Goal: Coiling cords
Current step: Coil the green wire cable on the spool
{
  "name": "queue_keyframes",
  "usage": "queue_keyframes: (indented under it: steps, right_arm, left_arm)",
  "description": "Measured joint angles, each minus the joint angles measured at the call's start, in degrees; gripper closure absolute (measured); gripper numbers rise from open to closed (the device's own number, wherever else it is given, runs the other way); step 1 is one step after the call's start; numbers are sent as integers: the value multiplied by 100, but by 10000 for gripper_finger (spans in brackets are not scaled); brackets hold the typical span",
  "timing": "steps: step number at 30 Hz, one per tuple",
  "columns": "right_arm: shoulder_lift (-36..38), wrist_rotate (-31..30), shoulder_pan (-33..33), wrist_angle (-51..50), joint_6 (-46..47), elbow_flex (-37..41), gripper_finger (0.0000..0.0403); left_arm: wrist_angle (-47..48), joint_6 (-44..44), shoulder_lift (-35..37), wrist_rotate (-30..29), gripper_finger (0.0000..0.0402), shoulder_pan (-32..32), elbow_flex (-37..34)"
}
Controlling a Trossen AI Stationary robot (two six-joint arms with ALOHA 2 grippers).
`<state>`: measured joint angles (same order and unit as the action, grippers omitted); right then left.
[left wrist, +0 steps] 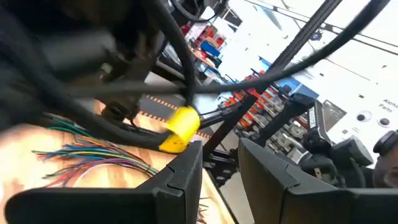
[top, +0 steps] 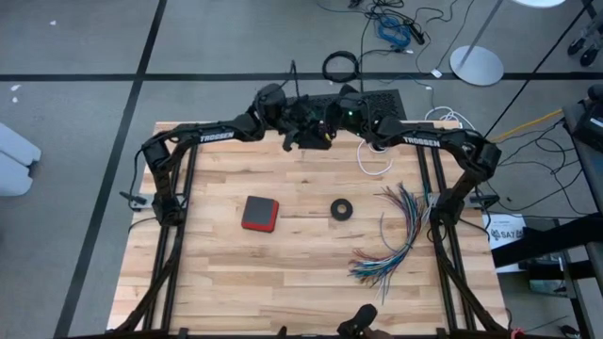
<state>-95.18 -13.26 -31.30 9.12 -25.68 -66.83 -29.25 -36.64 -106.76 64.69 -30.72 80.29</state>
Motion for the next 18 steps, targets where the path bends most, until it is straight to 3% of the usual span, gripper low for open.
queue_keyframes:
  steps: [11,18]
  right_arm:
    - [0,510,-144,236,127,180,403]
    - [15,893,-262,466,248,419,403]
  left_arm:
    - [493,698,57,-313,290,129,-2]
    - [260,720,72,-279,290,140,68]
